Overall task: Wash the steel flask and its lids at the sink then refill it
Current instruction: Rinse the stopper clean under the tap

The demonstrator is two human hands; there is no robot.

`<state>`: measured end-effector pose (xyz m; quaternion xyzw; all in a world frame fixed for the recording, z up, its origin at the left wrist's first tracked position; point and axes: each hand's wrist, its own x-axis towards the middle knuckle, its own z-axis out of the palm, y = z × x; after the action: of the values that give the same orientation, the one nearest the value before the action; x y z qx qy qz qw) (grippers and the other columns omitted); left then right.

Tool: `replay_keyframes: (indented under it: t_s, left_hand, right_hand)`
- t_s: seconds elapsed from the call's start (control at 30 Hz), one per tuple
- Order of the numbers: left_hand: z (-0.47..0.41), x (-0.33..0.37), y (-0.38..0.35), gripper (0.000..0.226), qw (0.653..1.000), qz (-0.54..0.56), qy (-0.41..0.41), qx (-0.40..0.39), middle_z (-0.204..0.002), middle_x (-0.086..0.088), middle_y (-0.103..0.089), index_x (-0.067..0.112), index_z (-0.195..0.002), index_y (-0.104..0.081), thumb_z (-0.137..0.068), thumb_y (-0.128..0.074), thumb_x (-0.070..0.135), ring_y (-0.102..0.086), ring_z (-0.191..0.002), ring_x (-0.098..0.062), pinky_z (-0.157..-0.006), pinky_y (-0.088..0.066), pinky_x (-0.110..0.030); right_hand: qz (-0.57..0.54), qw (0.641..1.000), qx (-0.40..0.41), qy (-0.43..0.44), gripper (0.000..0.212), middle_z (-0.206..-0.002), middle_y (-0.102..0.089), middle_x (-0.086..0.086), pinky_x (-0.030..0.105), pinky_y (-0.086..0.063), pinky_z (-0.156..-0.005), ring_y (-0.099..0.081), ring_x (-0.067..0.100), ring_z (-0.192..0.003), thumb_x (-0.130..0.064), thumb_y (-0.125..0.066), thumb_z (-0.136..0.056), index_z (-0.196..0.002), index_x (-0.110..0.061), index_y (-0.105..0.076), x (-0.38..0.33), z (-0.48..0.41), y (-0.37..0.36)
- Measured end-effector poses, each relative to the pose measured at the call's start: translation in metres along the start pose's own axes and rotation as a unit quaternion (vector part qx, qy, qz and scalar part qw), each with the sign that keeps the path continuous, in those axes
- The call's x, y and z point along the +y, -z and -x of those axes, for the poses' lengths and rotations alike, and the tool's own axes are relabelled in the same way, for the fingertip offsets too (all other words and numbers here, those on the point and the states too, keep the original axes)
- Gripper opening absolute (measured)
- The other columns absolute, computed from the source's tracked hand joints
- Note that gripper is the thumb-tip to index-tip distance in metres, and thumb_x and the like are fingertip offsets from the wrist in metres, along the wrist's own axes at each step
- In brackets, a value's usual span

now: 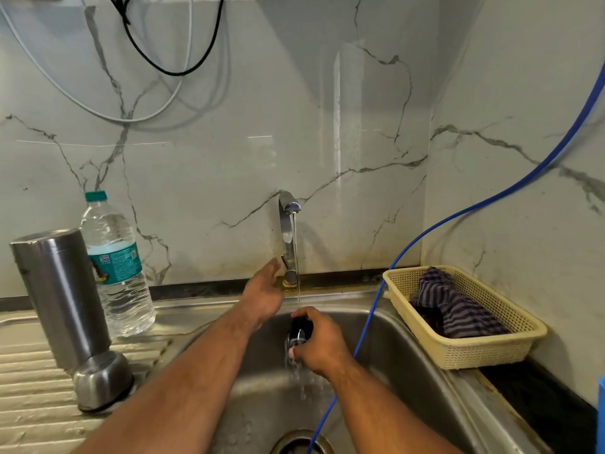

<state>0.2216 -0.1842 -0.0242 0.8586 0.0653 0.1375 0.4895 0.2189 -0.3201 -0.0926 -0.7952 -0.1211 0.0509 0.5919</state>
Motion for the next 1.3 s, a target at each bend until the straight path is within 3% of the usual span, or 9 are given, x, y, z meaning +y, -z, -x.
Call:
replay_keyframes:
  t_s: [0.17, 0.33, 0.47, 0.6, 0.77, 0.9, 0.97, 1.13, 1.3]
  left_hand:
    - [-0.018, 0.016, -0.013, 0.063, 0.998, -0.045, -0.033, 0.002, -0.147, 0.003, -0.056, 0.03, -0.153, -0.042, -0.099, -0.057, 0.001, -0.049, -0.139, -0.022, -0.11, -0.041, -0.033]
    - [0.005, 0.022, -0.008, 0.085, 0.99, -0.133, -0.032, -0.024, -0.164, -0.003, -0.033, 0.032, -0.163, -0.011, -0.099, -0.049, -0.007, -0.036, -0.148, -0.026, -0.118, -0.032, -0.033]
    - [0.044, 0.024, -0.01, 0.074, 0.989, -0.139, -0.037, 0.027, -0.158, -0.007, -0.043, 0.022, -0.16, -0.027, -0.096, -0.053, -0.005, -0.043, -0.144, -0.023, -0.115, -0.032, -0.024]
    - [0.084, 0.008, 0.007, 0.059, 0.986, -0.166, -0.015, 0.008, -0.146, -0.003, -0.056, 0.018, -0.149, -0.046, -0.096, -0.055, -0.005, -0.052, -0.135, -0.018, -0.104, -0.034, -0.015]
    - [0.116, -0.012, 0.049, 0.051, 0.986, -0.146, 0.063, -0.039, -0.134, 0.005, -0.062, 0.026, -0.135, -0.059, -0.095, -0.053, -0.004, -0.057, -0.123, -0.013, -0.104, -0.048, -0.027]
    - [0.145, -0.02, 0.06, 0.038, 0.989, -0.111, 0.087, -0.049, -0.125, 0.001, -0.064, 0.022, -0.127, -0.062, -0.099, -0.048, 0.001, -0.059, -0.113, -0.01, -0.082, -0.048, -0.017]
    - [0.155, -0.028, 0.053, 0.034, 0.99, -0.094, 0.087, -0.058, -0.121, 0.002, -0.066, 0.023, -0.124, -0.064, -0.099, -0.053, 0.004, -0.061, -0.108, -0.008, -0.088, -0.052, -0.021]
    - [0.159, -0.02, 0.05, 0.025, 0.99, 0.117, 0.068, -0.027, -0.107, -0.004, -0.075, 0.018, -0.123, -0.065, -0.107, -0.049, 0.028, -0.071, -0.091, -0.018, -0.078, -0.055, -0.032]
    - [0.165, 0.009, 0.055, 0.041, 0.927, 0.36, 0.104, -0.029, -0.093, -0.018, -0.074, 0.007, -0.112, -0.068, -0.106, -0.046, 0.041, -0.066, -0.079, -0.027, -0.071, -0.058, -0.037]
  right_hand:
    - [-0.015, 0.999, -0.016, 0.032, 0.059, -0.111, -0.064, -0.003, 0.014, -0.054, -0.064, -0.063, 0.009, -0.092, 0.004, -0.081, -0.074, -0.115, -0.032, -0.06, -0.001, -0.005, 0.003]
    - [-0.104, 0.994, -0.002, -0.022, 0.055, -0.112, -0.063, -0.003, 0.033, -0.061, -0.086, -0.066, 0.02, -0.103, -0.006, -0.08, -0.083, -0.126, -0.031, -0.056, -0.006, -0.002, 0.005]
    - [-0.262, 0.961, -0.022, -0.089, 0.037, -0.108, -0.071, 0.012, 0.035, -0.058, -0.072, -0.067, 0.021, -0.08, -0.02, -0.076, -0.091, -0.122, -0.025, -0.057, -0.017, -0.001, 0.009]
    - [-0.074, 0.991, -0.052, -0.096, 0.044, -0.109, -0.068, 0.007, 0.028, -0.052, -0.059, -0.064, 0.018, -0.081, -0.037, -0.077, -0.089, -0.121, -0.025, -0.049, -0.016, 0.011, 0.005]
    - [-0.002, 0.994, 0.088, 0.065, 0.029, -0.112, -0.064, 0.001, 0.027, -0.062, -0.063, -0.068, 0.018, -0.09, -0.037, -0.075, -0.091, -0.116, -0.028, -0.062, -0.048, 0.023, 0.02]
    - [0.239, 0.965, -0.056, -0.098, 0.027, -0.086, -0.073, 0.01, 0.028, -0.056, -0.051, -0.062, 0.015, -0.048, -0.037, -0.067, -0.098, -0.101, -0.01, -0.063, -0.047, 0.058, 0.022]
    - [0.235, 0.961, -0.082, -0.117, 0.027, -0.085, -0.073, 0.012, 0.029, -0.056, -0.05, -0.06, 0.014, -0.045, -0.033, -0.068, -0.098, -0.102, -0.007, -0.062, -0.052, 0.068, 0.018]
    - [0.073, 0.995, -0.027, 0.064, 0.032, -0.097, -0.074, 0.006, 0.03, -0.059, -0.062, -0.067, 0.015, -0.064, -0.044, -0.062, -0.1, -0.117, -0.017, -0.07, -0.115, 0.078, 0.021]
    - [-0.077, 0.99, -0.092, 0.072, 0.019, -0.12, -0.07, 0.011, 0.033, -0.061, -0.078, -0.071, 0.026, -0.102, -0.02, -0.055, -0.106, -0.118, -0.019, -0.069, -0.092, 0.11, 0.024]
